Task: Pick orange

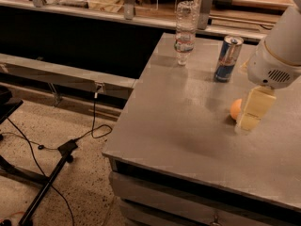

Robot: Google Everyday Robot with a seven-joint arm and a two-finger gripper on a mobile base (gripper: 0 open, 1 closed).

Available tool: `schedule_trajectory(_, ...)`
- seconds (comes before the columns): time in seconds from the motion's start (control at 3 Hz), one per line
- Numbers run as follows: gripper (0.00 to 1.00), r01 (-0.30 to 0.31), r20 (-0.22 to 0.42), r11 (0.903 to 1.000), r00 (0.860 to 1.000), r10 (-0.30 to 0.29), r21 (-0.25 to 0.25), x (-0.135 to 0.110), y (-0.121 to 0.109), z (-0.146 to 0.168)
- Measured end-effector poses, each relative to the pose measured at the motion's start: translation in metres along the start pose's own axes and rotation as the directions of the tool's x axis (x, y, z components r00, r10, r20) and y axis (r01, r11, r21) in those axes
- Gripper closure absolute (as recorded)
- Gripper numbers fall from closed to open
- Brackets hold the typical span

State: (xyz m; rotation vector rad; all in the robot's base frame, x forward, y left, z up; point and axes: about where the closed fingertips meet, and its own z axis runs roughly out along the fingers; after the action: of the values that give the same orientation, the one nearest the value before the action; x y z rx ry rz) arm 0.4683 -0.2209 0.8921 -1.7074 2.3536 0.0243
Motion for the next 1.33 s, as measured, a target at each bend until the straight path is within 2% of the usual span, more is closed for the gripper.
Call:
schedule_trajectory(0.67, 0.00, -0.056, -0.028, 0.9982, 0.998, 0.055, -0.020, 0.016, -0.008, 0.020)
schedule_trajectory(1.33, 0.00, -0.078, -0.029, 0.9962, 0.997, 0.077, -0.040, 0.028, -0.012, 0.038)
